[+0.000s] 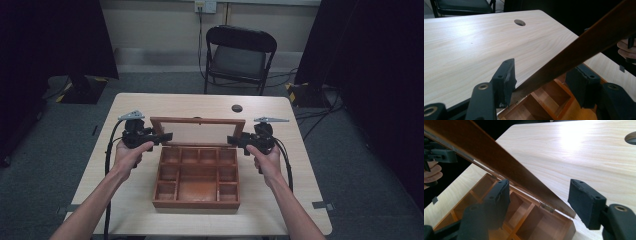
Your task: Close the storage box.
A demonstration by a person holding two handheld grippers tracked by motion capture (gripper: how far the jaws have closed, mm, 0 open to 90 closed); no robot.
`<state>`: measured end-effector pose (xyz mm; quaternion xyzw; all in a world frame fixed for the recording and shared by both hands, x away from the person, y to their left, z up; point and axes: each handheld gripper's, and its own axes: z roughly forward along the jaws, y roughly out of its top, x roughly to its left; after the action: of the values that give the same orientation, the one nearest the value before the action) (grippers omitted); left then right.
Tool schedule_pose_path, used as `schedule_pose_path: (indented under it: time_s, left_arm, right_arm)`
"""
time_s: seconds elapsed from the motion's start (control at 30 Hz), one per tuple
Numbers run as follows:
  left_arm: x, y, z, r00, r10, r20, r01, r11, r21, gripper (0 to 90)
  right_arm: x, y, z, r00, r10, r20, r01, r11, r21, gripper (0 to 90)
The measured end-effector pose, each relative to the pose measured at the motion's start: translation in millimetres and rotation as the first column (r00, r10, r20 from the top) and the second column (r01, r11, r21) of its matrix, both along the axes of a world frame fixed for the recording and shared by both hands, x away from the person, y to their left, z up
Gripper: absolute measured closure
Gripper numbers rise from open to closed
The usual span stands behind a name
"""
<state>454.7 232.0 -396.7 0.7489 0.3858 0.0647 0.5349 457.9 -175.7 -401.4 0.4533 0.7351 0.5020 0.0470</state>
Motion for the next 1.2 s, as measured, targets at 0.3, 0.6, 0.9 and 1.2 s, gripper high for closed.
schedule_pose_path:
  time_s: [0.3,0.6,0.9,1.2]
  left_arm:
    - [-5.7,-0.6,5.7,0.9996,0.018,0.022,-0.017,0.9992,-0.036,39.0]
    - [-13.7,-4.8,9.9,0.9993,0.008,0.037,-0.007,0.9991,-0.042,34.6]
    - [-23.2,-5.2,8.0,0.9991,0.006,0.042,-0.005,0.9997,-0.025,31.1]
    - [-31.0,-6.5,6.4,0.9990,0.007,0.045,-0.007,0.9999,0.010,25.5]
  right_arm:
    - [-14.0,-15.4,2.5,0.9994,-0.031,-0.015,0.031,1.000,-0.004,32.5]
    - [-20.1,-30.4,-0.9,0.9966,-0.077,-0.029,0.075,0.996,-0.051,33.4]
    - [-16.4,-34.6,4.9,0.9953,-0.092,-0.030,0.091,0.995,-0.027,34.5]
    - [-17.0,-35.4,19.2,0.9965,-0.084,-0.004,0.084,0.996,0.003,35.3]
